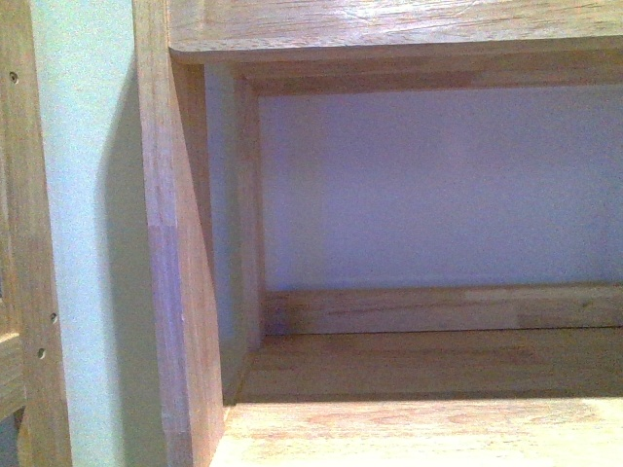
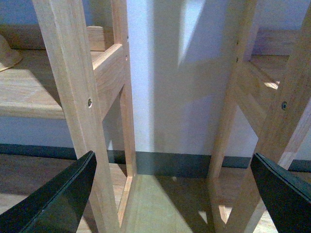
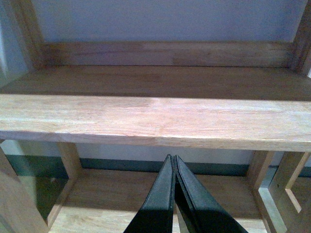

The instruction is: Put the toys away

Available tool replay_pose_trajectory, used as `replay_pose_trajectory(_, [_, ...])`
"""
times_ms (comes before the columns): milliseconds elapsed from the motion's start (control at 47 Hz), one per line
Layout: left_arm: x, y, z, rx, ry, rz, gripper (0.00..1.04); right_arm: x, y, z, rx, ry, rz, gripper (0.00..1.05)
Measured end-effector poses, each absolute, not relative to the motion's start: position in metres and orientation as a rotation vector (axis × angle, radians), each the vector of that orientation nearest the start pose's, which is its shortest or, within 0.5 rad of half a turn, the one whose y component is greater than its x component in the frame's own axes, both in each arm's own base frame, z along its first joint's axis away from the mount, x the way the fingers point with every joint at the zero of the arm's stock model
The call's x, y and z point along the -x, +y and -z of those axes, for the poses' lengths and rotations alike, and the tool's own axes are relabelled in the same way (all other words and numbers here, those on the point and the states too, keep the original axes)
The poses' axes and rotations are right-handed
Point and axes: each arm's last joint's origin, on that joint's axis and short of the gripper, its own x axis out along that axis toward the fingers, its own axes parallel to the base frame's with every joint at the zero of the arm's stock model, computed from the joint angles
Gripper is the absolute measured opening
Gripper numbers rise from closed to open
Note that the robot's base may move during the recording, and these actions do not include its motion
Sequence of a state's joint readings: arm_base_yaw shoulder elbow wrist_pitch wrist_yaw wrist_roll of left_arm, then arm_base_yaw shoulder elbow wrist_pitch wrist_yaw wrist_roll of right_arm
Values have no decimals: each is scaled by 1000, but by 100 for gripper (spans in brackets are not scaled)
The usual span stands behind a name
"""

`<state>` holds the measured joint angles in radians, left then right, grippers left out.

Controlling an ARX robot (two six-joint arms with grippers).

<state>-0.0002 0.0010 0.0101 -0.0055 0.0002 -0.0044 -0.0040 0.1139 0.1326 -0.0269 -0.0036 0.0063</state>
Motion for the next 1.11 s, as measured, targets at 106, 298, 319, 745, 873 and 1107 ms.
replay_pose_trajectory(106, [-97,0,-166,4,-4,0,99,-98,0,-193,-6,8,0,3])
replay_pose_trajectory(298, [-97,0,-166,4,-4,0,99,-98,0,-186,-6,12,0,3])
replay_pose_trajectory(319, [-97,0,-166,4,-4,0,99,-98,0,-185,-6,11,0,4])
replay_pose_trajectory(745, [-97,0,-166,4,-4,0,98,-98,0,-175,-6,10,0,3])
replay_pose_trajectory(873, [-97,0,-166,4,-4,0,99,-98,0,-167,-6,3,0,3])
replay_pose_trajectory(1107, [-97,0,-166,4,-4,0,99,-97,0,-167,-6,-2,0,4])
